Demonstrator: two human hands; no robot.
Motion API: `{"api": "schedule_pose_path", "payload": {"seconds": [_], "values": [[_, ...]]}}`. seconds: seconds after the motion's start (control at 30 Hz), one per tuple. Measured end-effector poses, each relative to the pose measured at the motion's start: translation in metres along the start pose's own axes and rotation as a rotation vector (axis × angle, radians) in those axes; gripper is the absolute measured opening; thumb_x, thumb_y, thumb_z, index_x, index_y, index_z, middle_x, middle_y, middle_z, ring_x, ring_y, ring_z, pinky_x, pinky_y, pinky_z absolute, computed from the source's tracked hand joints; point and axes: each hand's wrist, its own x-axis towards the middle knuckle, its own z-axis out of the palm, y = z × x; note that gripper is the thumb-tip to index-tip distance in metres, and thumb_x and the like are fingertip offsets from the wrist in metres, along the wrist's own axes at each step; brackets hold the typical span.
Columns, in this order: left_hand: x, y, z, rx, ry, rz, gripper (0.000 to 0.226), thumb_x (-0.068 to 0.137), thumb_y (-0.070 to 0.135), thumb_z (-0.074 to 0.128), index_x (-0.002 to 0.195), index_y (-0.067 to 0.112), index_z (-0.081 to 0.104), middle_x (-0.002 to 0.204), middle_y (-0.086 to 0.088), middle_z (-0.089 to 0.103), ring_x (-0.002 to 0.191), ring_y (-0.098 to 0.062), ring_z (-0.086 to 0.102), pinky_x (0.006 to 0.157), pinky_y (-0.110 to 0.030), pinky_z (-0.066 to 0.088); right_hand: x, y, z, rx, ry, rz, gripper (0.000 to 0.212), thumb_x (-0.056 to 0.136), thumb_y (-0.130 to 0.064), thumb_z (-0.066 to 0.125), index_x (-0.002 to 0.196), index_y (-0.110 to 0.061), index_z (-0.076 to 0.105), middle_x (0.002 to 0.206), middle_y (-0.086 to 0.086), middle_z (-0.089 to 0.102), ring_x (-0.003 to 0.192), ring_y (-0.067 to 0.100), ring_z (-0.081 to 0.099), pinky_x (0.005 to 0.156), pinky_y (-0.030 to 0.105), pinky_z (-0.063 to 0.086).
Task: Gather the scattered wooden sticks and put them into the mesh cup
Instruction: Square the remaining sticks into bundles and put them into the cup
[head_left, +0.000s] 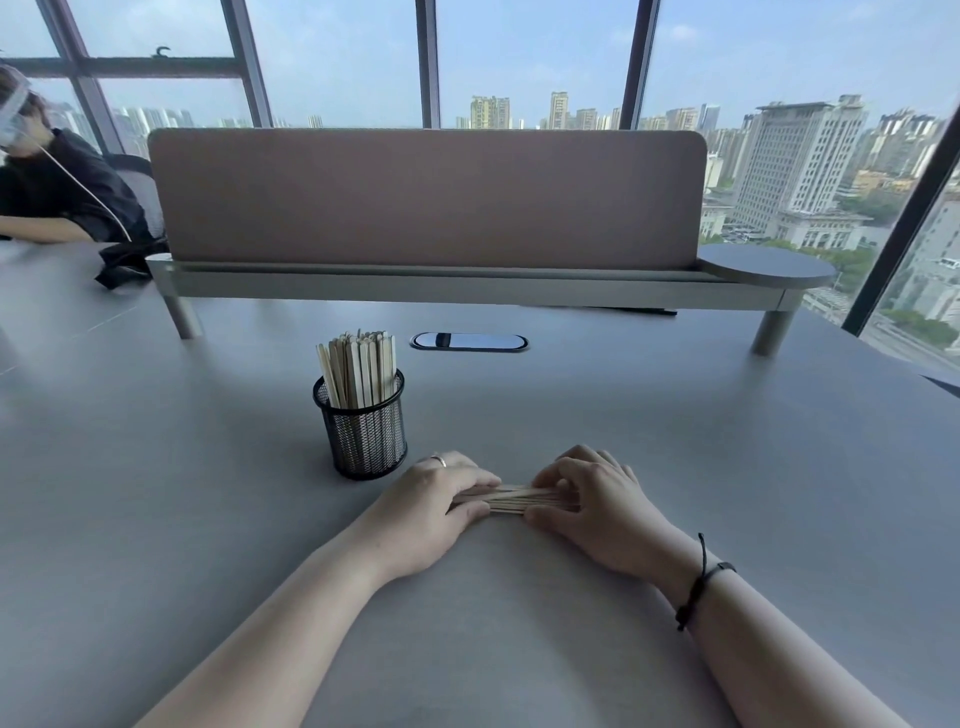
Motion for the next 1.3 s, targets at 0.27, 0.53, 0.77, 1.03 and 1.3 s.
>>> {"api": "schedule_pose_path", "payload": {"seconds": [0.27, 0.53, 0.77, 1.03, 1.3], "values": [[-0.001, -0.003, 0.004, -0.035, 0.019, 0.023, 0.028, 0.091, 0.032, 0.070, 0.118, 0.025, 0.073, 0.107, 0.016, 0.066, 0.101, 0.001, 0.059, 0.090, -0.018, 0.046, -0.001, -0.001, -0.001, -0.051, -0.020, -0.051, 0.033, 0.083, -0.059, 0.063, 0.109, -0.038, 0.064, 0.106, -0.016, 0.051, 0.107, 0.008, 0.042, 0.094, 0.030, 0.031], [-0.001, 0.004, 0.005, -0.026, 0.005, -0.016, 0.039, 0.092, 0.026, 0.071, 0.130, 0.025, 0.067, 0.109, 0.011, 0.064, 0.102, -0.005, 0.057, 0.090, -0.013, 0.040, -0.001, -0.004, 0.000, -0.029, -0.022, -0.092, 0.020, 0.085, -0.052, 0.064, 0.097, -0.039, 0.054, 0.097, -0.018, 0.050, 0.101, 0.009, 0.047, 0.093, 0.031, 0.035], [0.000, 0.014, 0.013, 0.262, -0.060, 0.054, 0.035, 0.099, 0.019, 0.052, 0.132, 0.025, 0.061, 0.118, 0.000, 0.055, 0.113, -0.022, 0.051, 0.100, -0.034, 0.041, 0.000, -0.007, 0.002, -0.080, -0.044, -0.154, 0.028, 0.089, -0.049, 0.058, 0.111, -0.032, 0.064, 0.104, -0.008, 0.056, 0.108, 0.016, 0.054, 0.094, 0.033, 0.040], [0.000, 0.022, 0.013, 0.409, -0.087, 0.059, 0.044, 0.092, 0.005, 0.042, 0.132, 0.020, 0.052, 0.129, -0.003, 0.048, 0.118, -0.026, 0.048, 0.105, -0.037, 0.040, -0.001, -0.013, 0.006, -0.181, -0.017, -0.206, 0.023, 0.096, -0.041, 0.049, 0.106, -0.024, 0.059, 0.105, -0.001, 0.057, 0.105, 0.023, 0.055, 0.089, 0.034, 0.043], [-0.001, 0.033, 0.009, 0.547, -0.100, 0.023, 0.038, 0.092, 0.008, 0.040, 0.127, 0.017, 0.049, 0.124, -0.005, 0.052, 0.116, -0.027, 0.049, 0.098, -0.040, 0.043, -0.001, -0.020, 0.009, -0.281, -0.008, -0.249, 0.036, 0.095, -0.052, 0.049, 0.112, -0.022, 0.057, 0.106, -0.001, 0.061, 0.104, 0.024, 0.060, 0.086, 0.037, 0.043]]}}
